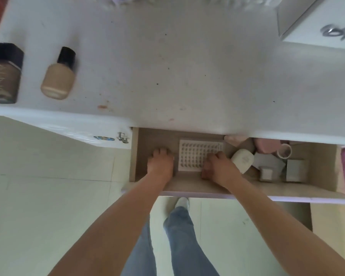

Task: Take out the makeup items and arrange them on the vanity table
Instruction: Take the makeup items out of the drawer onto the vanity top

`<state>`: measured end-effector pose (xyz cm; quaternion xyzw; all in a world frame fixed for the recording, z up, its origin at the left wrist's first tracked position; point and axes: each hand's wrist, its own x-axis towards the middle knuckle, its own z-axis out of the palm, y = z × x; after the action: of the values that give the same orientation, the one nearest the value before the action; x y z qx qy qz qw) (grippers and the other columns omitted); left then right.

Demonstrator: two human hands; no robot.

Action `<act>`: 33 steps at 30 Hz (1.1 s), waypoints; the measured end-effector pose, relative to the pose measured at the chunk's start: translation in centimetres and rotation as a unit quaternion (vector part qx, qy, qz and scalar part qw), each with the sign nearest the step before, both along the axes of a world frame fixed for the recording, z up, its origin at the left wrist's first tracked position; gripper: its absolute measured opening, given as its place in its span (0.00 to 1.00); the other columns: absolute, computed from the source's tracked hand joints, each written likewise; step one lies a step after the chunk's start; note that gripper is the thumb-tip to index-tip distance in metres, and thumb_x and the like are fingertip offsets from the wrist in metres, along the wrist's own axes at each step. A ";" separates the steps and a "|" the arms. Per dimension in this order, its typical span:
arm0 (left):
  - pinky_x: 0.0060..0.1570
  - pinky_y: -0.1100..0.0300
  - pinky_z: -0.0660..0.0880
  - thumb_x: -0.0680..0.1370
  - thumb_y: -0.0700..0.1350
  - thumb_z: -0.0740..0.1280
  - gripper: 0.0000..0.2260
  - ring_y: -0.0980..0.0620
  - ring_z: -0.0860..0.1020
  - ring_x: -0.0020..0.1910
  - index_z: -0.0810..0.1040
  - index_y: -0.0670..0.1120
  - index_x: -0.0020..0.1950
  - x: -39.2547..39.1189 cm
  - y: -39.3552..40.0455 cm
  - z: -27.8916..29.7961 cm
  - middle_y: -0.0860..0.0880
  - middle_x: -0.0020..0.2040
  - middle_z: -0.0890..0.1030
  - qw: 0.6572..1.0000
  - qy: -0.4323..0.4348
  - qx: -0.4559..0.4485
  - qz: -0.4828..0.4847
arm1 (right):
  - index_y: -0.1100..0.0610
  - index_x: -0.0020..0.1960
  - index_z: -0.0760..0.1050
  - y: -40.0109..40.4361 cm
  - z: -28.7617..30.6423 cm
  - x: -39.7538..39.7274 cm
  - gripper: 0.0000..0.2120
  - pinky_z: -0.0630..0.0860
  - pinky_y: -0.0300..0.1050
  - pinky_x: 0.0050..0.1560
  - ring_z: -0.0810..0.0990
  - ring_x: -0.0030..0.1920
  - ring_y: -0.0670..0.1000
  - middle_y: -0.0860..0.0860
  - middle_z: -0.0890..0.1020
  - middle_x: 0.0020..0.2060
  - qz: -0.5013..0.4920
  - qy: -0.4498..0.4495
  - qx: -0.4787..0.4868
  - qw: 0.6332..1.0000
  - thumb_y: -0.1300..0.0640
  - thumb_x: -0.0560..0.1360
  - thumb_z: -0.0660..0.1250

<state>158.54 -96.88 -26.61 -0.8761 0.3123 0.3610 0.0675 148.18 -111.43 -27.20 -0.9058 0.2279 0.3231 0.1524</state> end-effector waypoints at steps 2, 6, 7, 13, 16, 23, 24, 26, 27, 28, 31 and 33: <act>0.62 0.51 0.66 0.76 0.40 0.60 0.20 0.42 0.62 0.66 0.65 0.40 0.68 0.3 -0.2 -0.1 0.40 0.67 0.63 0.999 -0.028 0.012 -0.026 | 0.61 0.59 0.68 -0.2 -0.4 -0.1 0.20 0.69 0.47 0.55 0.72 0.57 0.58 0.59 0.70 0.59 -0.010 -0.042 0.008 0.999 0.51 0.72 0.65; 0.57 0.52 0.70 0.77 0.40 0.60 0.14 0.43 0.67 0.63 0.71 0.42 0.62 0.9 -0.1 0.0 0.42 0.63 0.68 0.999 -0.030 -0.005 -0.030 | 0.63 0.54 0.74 -0.5 -0.7 -0.3 0.15 0.69 0.45 0.54 0.73 0.53 0.58 0.60 0.71 0.57 -0.033 -0.060 0.025 0.997 0.52 0.77 0.58; 0.55 0.52 0.71 0.77 0.40 0.60 0.13 0.44 0.69 0.61 0.72 0.43 0.61 0.8 0.2 0.0 0.42 0.62 0.70 0.999 -0.020 -0.014 -0.025 | 0.62 0.53 0.74 -0.6 -0.6 -0.5 0.15 0.70 0.44 0.52 0.74 0.52 0.58 0.60 0.72 0.56 -0.042 -0.054 0.047 0.997 0.51 0.77 0.58; 0.48 0.60 0.70 0.78 0.46 0.60 0.09 0.49 0.75 0.52 0.73 0.45 0.56 0.4 3.1 2.3 0.47 0.54 0.77 0.991 -0.005 -0.130 0.025 | 0.59 0.48 0.75 -0.8 1.2 -1.5 0.11 0.66 0.36 0.41 0.78 0.47 0.53 0.55 0.81 0.47 -0.065 -0.092 0.134 0.985 0.52 0.77 0.61; 0.42 0.68 0.67 0.74 0.45 0.67 0.12 0.56 0.75 0.42 0.73 0.48 0.57 1.1 4.9 5.1 0.54 0.45 0.77 0.946 0.018 -0.280 0.162 | 0.55 0.57 0.71 -0.4 4.2 -0.4 0.14 0.71 0.32 0.48 0.77 0.47 0.47 0.47 0.77 0.49 -0.152 -0.156 0.219 0.951 0.57 0.73 0.67; 0.36 0.80 0.67 0.70 0.35 0.69 0.11 0.69 0.75 0.35 0.74 0.49 0.43 10.5 7.4 12.0 0.60 0.36 0.75 0.841 -0.058 -0.461 0.279 | 0.52 0.55 0.75 2.7 11.0 9.7 0.13 0.71 0.21 0.36 0.75 0.39 0.37 0.41 0.77 0.42 -0.196 -0.371 0.253 0.872 0.60 0.71 0.68; 0.37 0.80 0.67 0.71 0.35 0.69 0.09 0.66 0.75 0.36 0.76 0.47 0.45 12.4 7.5 12.3 0.59 0.38 0.76 0.848 -0.061 -0.444 0.284 | 0.53 0.57 0.76 3.1 11.2 11.6 0.14 0.71 0.21 0.38 0.75 0.40 0.39 0.43 0.77 0.44 -0.218 -0.376 0.261 0.862 0.61 0.72 0.67; 0.42 0.76 0.68 0.72 0.35 0.68 0.09 0.57 0.75 0.42 0.79 0.42 0.51 15.3 7.5 12.3 0.51 0.45 0.80 0.865 -0.051 -0.403 0.295 | 0.54 0.60 0.75 4.1 11.1 14.7 0.15 0.72 0.27 0.46 0.75 0.44 0.44 0.45 0.76 0.47 -0.240 -0.371 0.259 0.859 0.62 0.73 0.66; 0.47 0.72 0.68 0.73 0.35 0.67 0.10 0.52 0.76 0.46 0.79 0.41 0.53 16.4 7.4 12.2 0.46 0.50 0.80 0.875 -0.049 -0.387 0.289 | 0.54 0.61 0.74 4.6 10.8 16.0 0.16 0.72 0.32 0.50 0.74 0.46 0.45 0.47 0.75 0.48 -0.239 -0.365 0.252 0.864 0.62 0.74 0.64; 0.51 0.70 0.67 0.74 0.36 0.67 0.11 0.49 0.76 0.51 0.78 0.41 0.56 17.3 7.3 12.0 0.44 0.54 0.79 0.888 -0.056 -0.366 0.272 | 0.55 0.63 0.72 5.1 10.6 17.1 0.17 0.71 0.35 0.53 0.73 0.47 0.45 0.48 0.75 0.48 -0.235 -0.361 0.243 0.869 0.62 0.74 0.63; 0.51 0.70 0.62 0.77 0.40 0.63 0.13 0.49 0.74 0.58 0.76 0.44 0.61 19.4 7.3 11.6 0.45 0.60 0.76 0.931 -0.121 -0.286 0.192 | 0.56 0.66 0.68 6.3 9.7 19.5 0.21 0.69 0.35 0.53 0.72 0.47 0.46 0.49 0.75 0.47 -0.229 -0.370 0.209 0.876 0.63 0.74 0.62; 0.51 0.68 0.58 0.77 0.41 0.61 0.13 0.50 0.73 0.59 0.75 0.46 0.61 20.4 7.5 11.4 0.46 0.60 0.76 0.944 -0.172 -0.253 0.123 | 0.57 0.66 0.67 7.2 9.2 20.9 0.21 0.70 0.39 0.54 0.72 0.46 0.48 0.53 0.76 0.50 -0.224 -0.380 0.192 0.876 0.64 0.74 0.62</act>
<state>178.96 -89.36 -15.21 -0.9447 0.2665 0.1193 -0.1490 169.07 -104.23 -17.99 -0.8363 0.2827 -0.0518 0.4670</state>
